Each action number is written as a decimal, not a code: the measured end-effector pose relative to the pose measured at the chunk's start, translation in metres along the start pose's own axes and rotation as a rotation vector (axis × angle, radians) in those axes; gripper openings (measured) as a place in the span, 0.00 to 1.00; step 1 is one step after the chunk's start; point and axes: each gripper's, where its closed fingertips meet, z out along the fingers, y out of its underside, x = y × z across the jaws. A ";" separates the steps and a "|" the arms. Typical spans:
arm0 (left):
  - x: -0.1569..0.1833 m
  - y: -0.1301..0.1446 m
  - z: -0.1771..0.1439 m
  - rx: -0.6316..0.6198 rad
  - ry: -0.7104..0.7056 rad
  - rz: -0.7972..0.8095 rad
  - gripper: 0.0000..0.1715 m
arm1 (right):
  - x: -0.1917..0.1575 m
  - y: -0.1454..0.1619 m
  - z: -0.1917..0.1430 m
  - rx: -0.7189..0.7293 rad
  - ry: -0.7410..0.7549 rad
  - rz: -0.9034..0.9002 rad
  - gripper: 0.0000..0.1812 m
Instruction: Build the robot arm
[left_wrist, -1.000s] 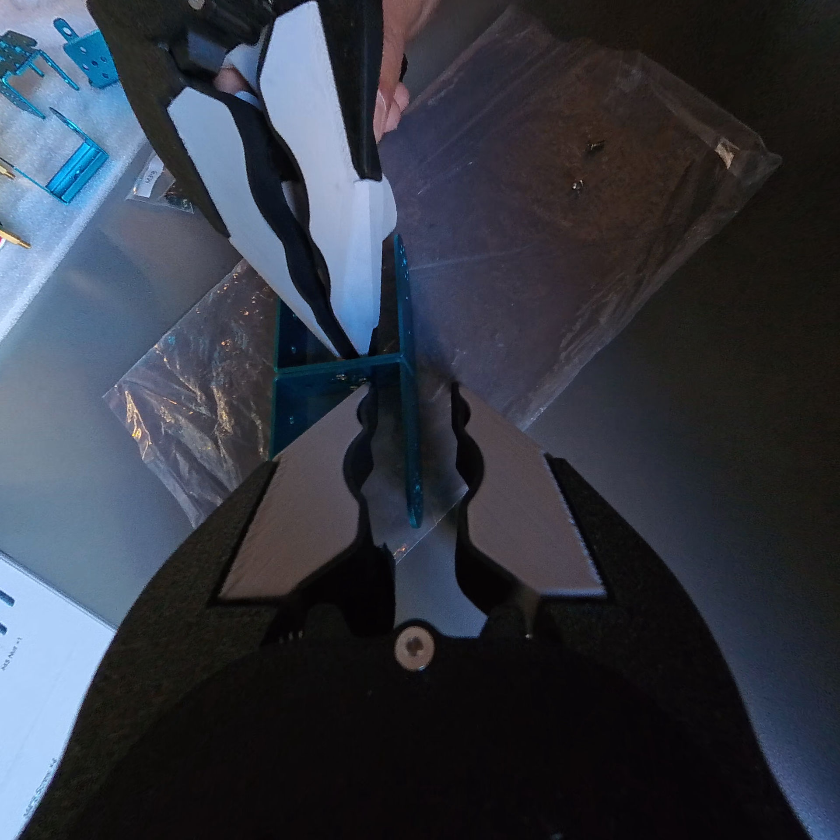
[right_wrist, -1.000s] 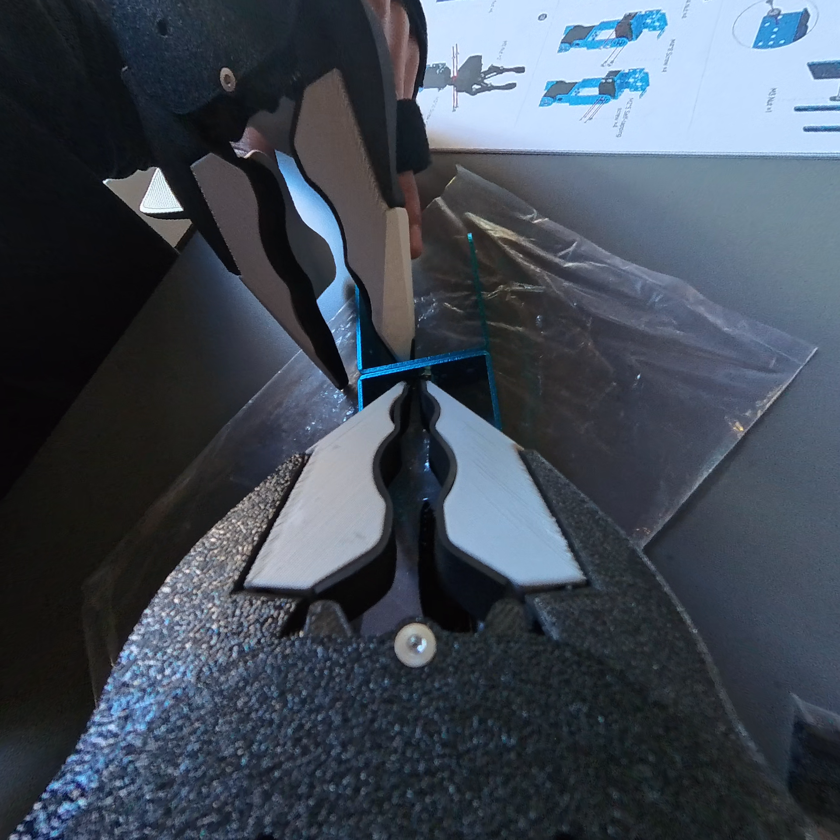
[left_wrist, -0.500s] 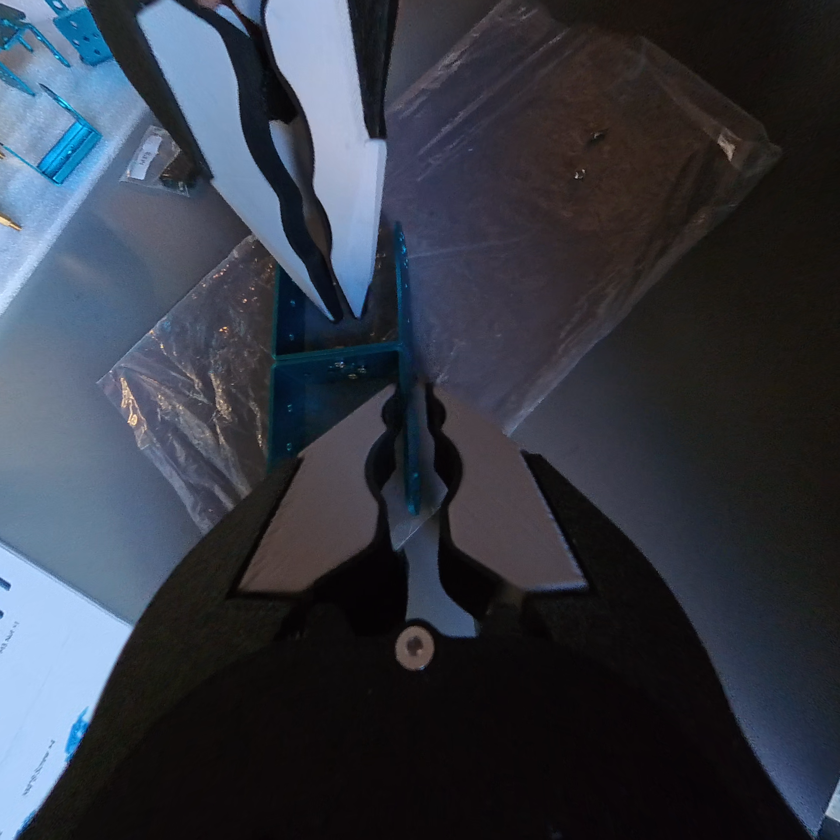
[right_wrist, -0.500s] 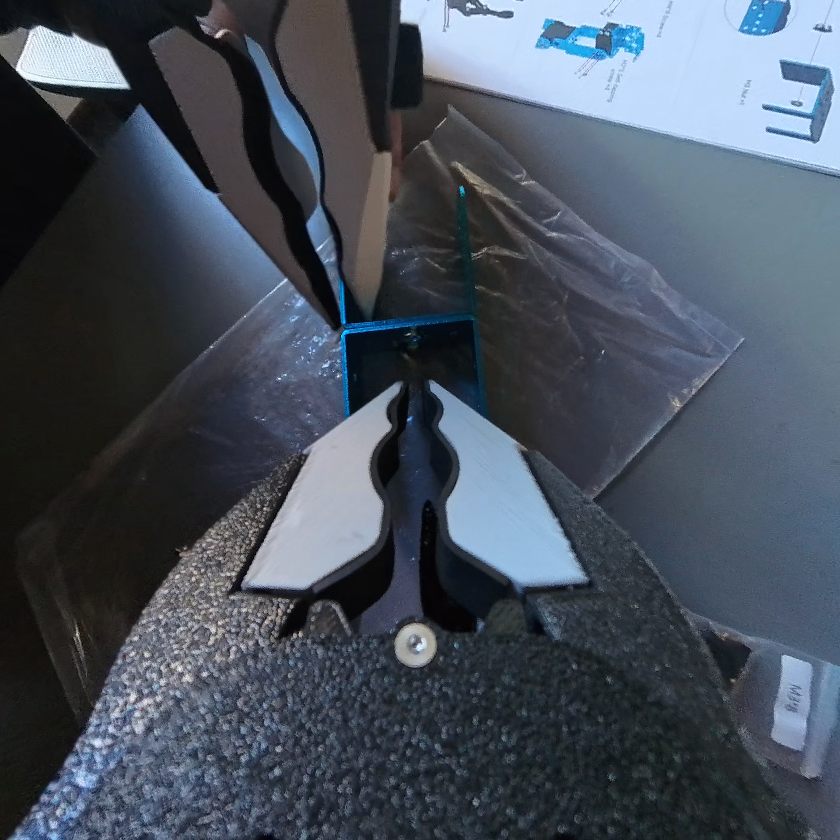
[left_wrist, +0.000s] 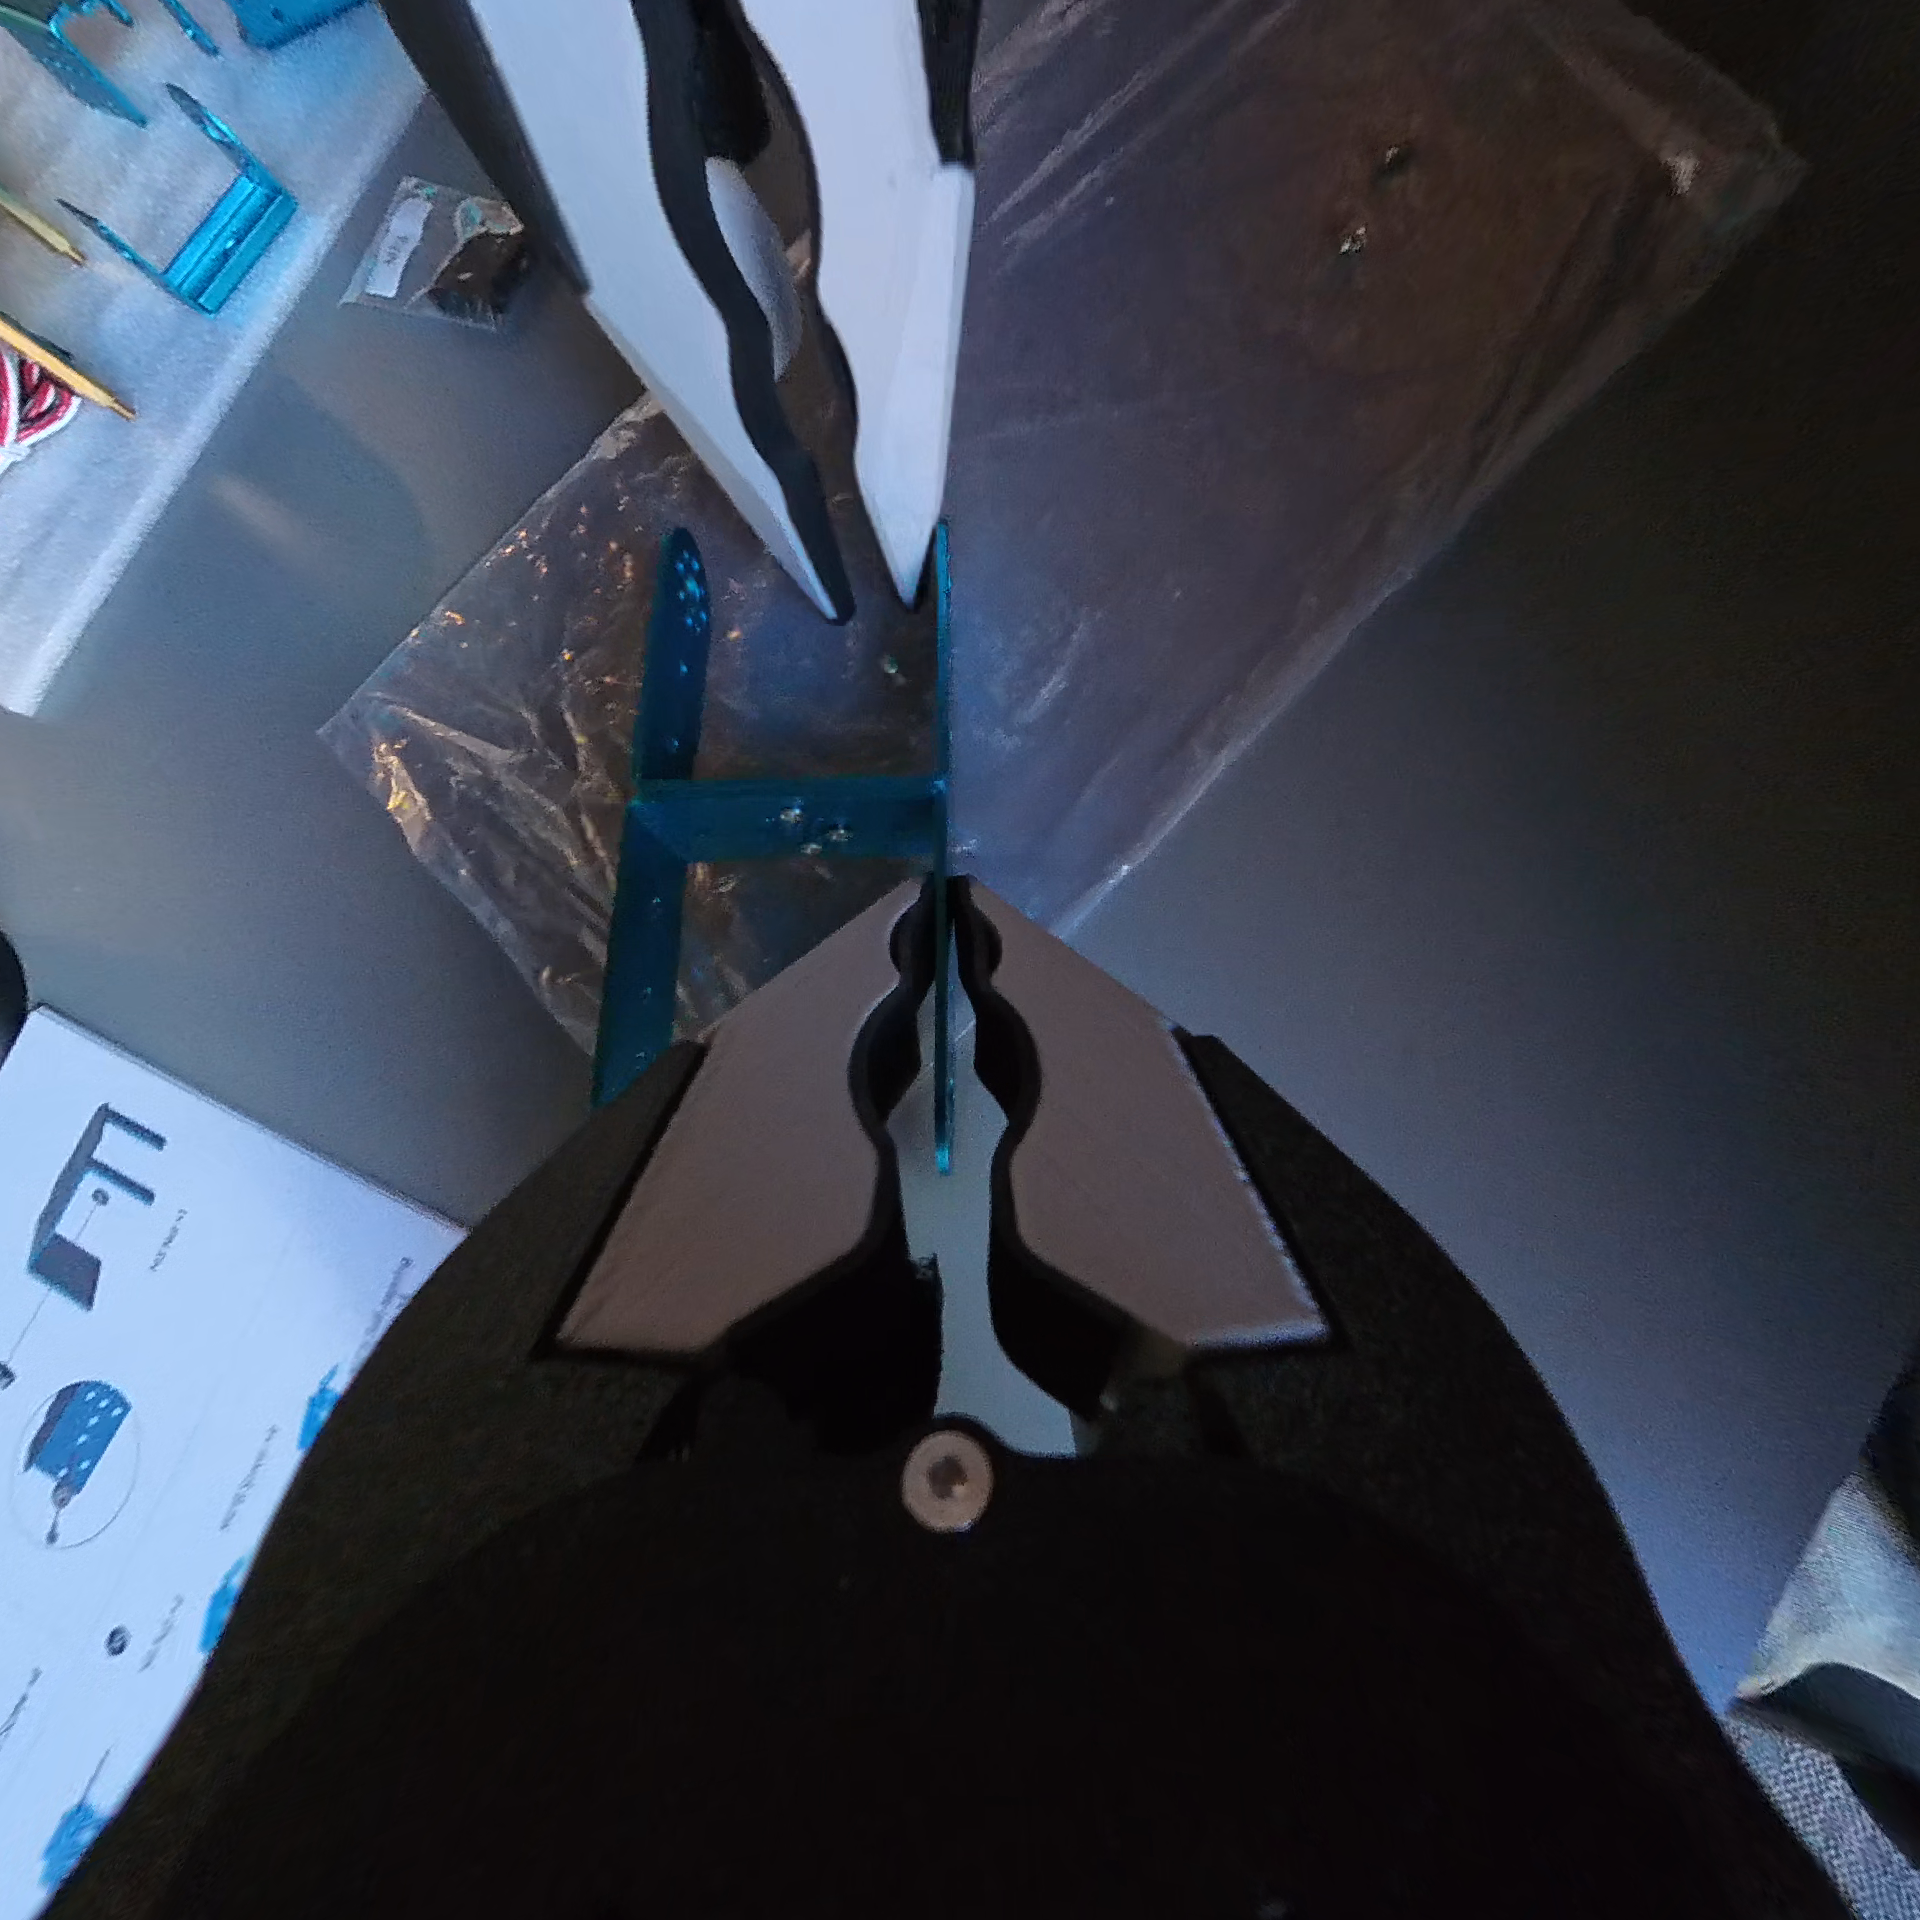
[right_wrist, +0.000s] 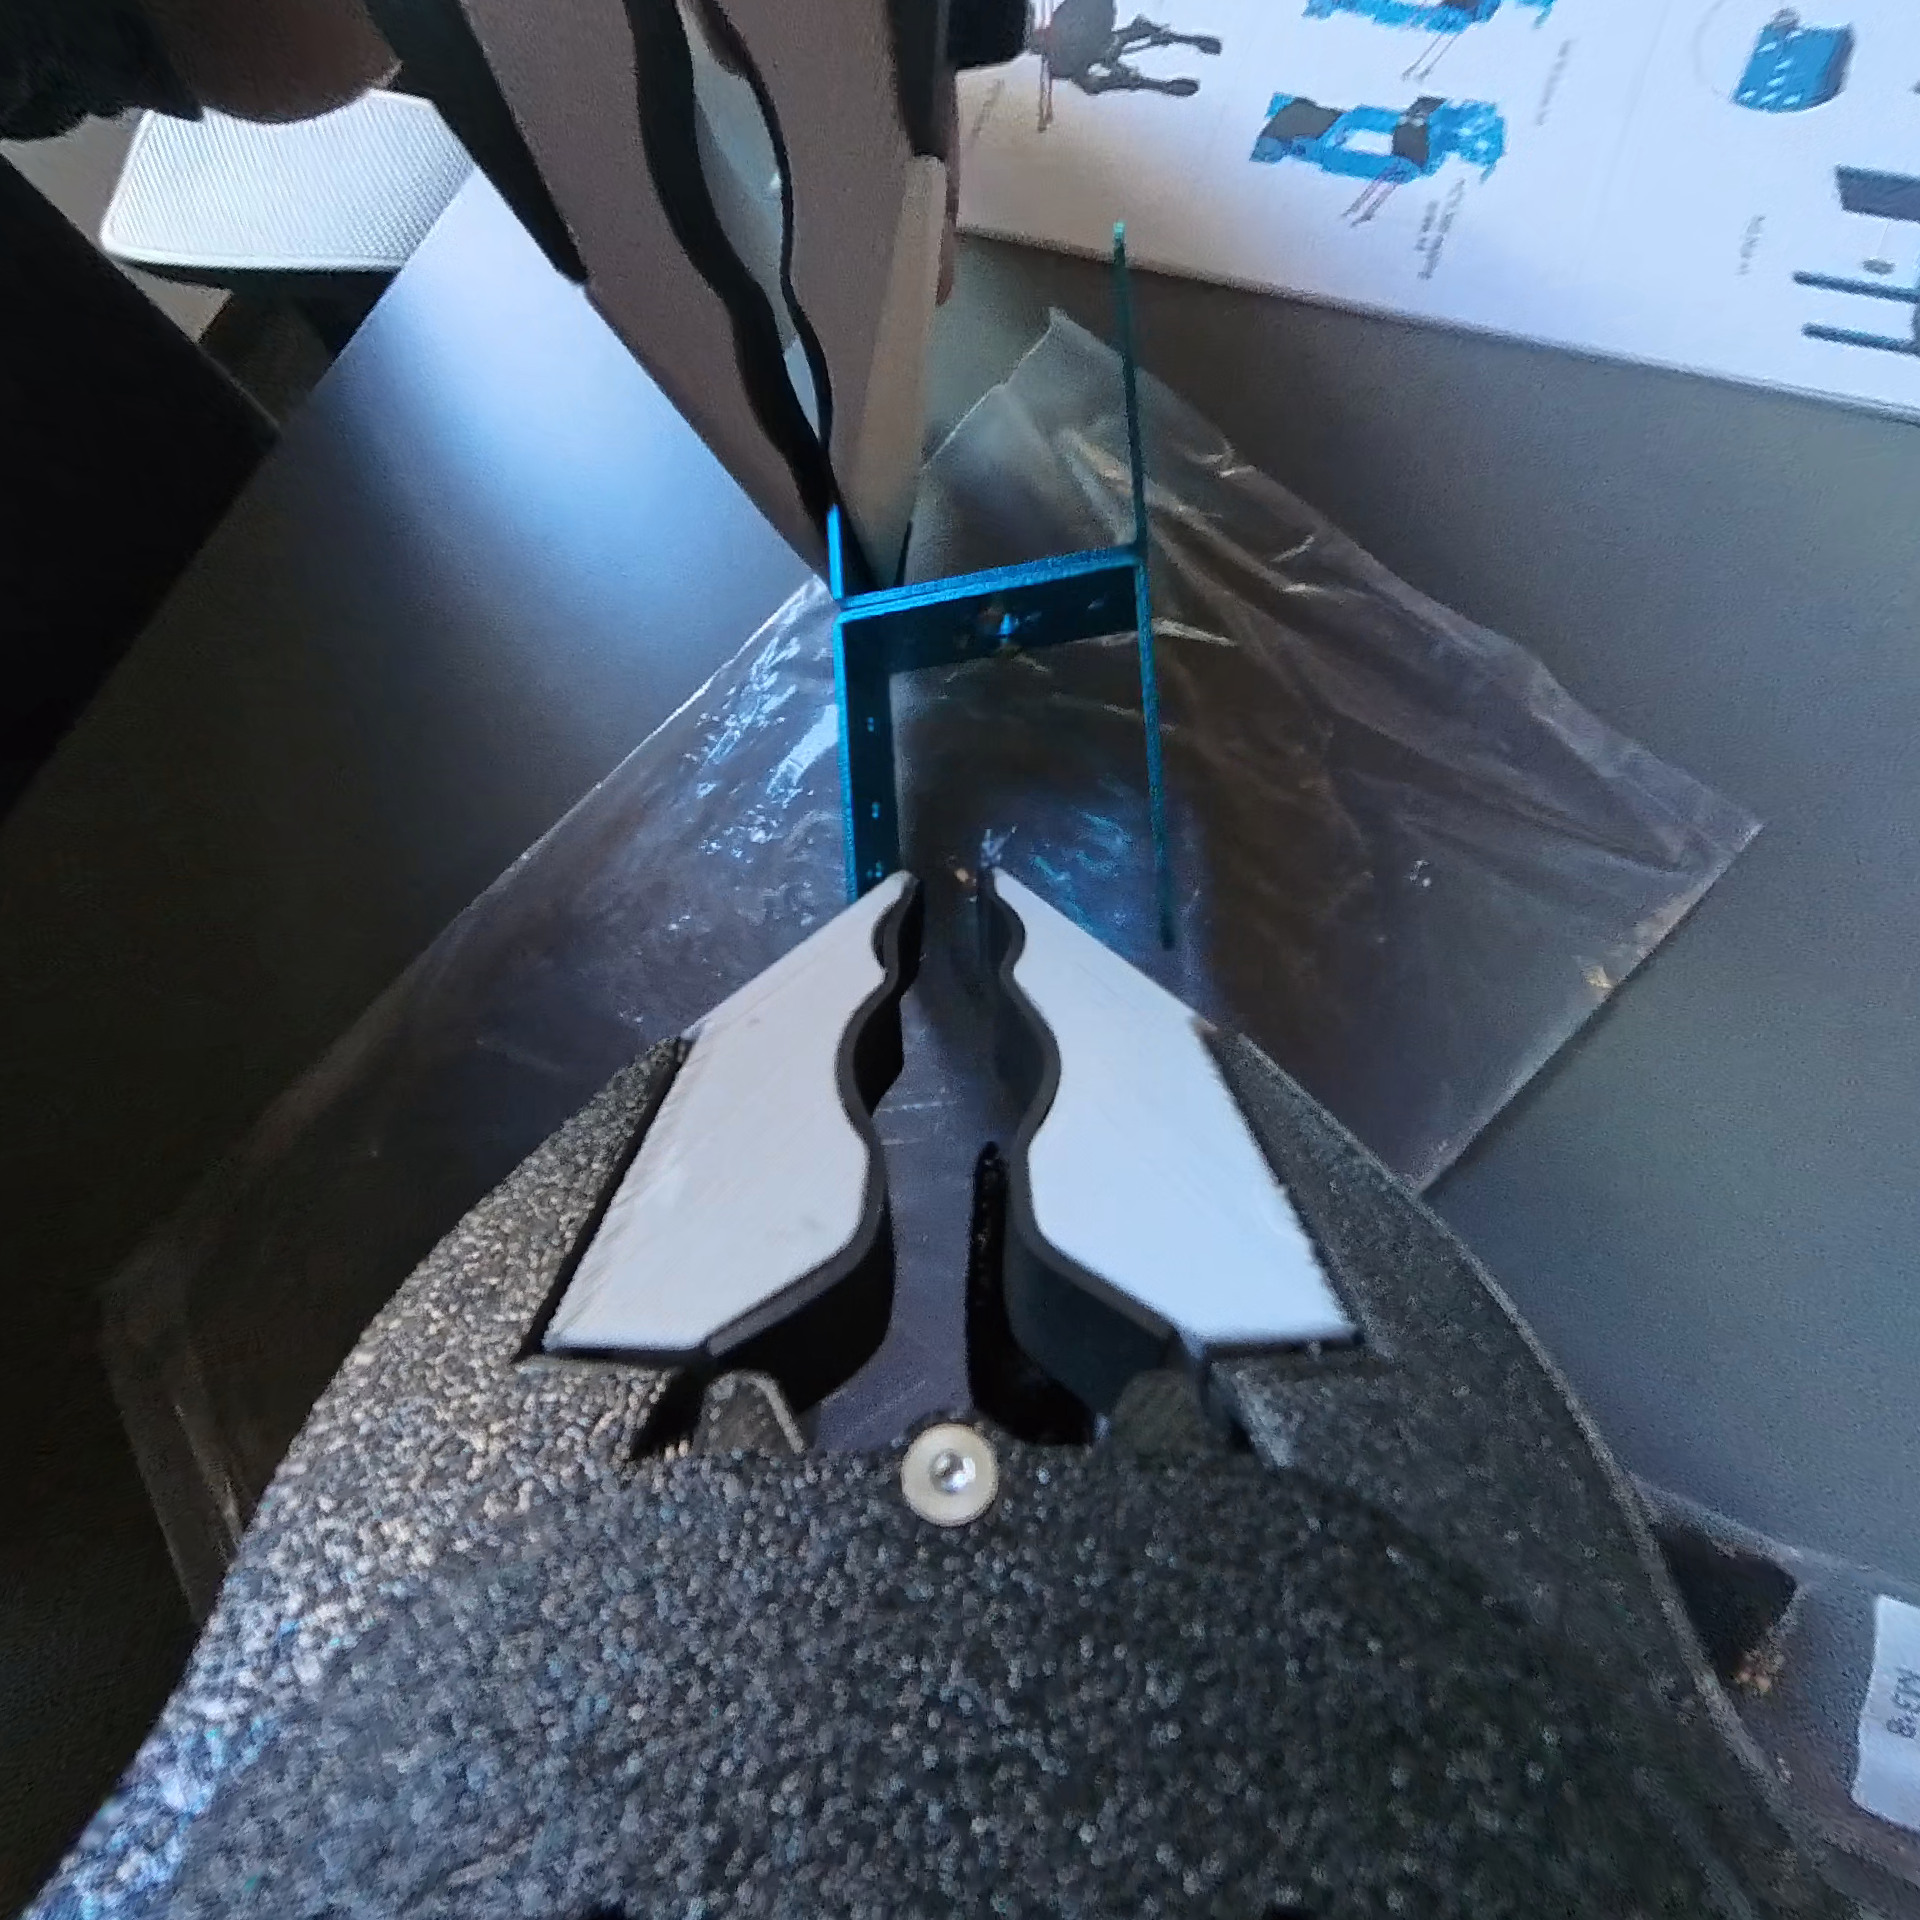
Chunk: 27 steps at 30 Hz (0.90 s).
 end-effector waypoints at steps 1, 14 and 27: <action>0.002 -0.001 0.000 0.011 0.013 -0.006 0.00 | 0.001 0.000 0.002 -0.013 0.008 -0.008 0.05; 0.009 0.002 0.005 0.009 0.025 0.002 0.01 | -0.003 0.000 0.006 -0.058 0.001 -0.018 0.04; 0.006 -0.001 0.010 0.015 0.036 0.025 0.01 | 0.008 0.008 0.003 -0.101 0.088 -0.042 0.04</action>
